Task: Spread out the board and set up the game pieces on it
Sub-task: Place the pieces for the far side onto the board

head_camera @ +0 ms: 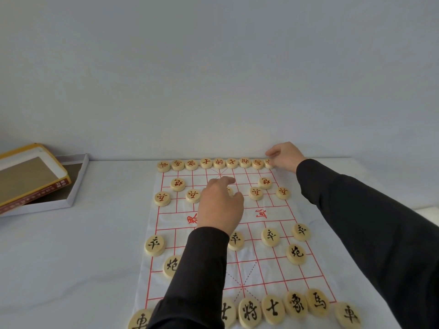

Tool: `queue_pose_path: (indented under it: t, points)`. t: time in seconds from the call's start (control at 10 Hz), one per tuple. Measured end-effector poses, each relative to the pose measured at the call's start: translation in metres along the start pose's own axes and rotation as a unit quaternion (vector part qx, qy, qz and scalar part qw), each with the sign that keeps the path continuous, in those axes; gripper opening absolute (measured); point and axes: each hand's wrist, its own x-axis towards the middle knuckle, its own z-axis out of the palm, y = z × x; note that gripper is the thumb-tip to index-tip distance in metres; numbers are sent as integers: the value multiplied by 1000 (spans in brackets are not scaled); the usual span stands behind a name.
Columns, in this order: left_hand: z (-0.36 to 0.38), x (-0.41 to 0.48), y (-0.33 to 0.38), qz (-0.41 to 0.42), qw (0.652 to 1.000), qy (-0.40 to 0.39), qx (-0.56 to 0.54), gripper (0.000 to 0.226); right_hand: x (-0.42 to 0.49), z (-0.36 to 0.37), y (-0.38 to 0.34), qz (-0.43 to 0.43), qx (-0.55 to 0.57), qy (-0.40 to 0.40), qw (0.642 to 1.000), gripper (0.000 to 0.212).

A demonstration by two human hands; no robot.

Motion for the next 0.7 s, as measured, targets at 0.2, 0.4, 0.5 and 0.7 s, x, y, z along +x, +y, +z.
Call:
queue_pose_path:
  t: [0.2, 0.4, 0.5, 0.7]
  points:
    - [1, 0, -1, 6, 1000, 3, 8, 40, -2, 5, -9, -68, 16, 59, 996, 26]
    - [2, 3, -2, 2, 1000, 10, 10, 40, -3, 15, -24, -123, -52, -29, 991, 34]
    - [3, 3, -3, 7, 1000, 13, 16, 39, -3, 16, -22, -118, -78, -25, 990, 34]
    - [3, 3, -4, 10, 1000, 12, 22, 39, -4, 16, -20, -114, -117, -13, 986, 36]
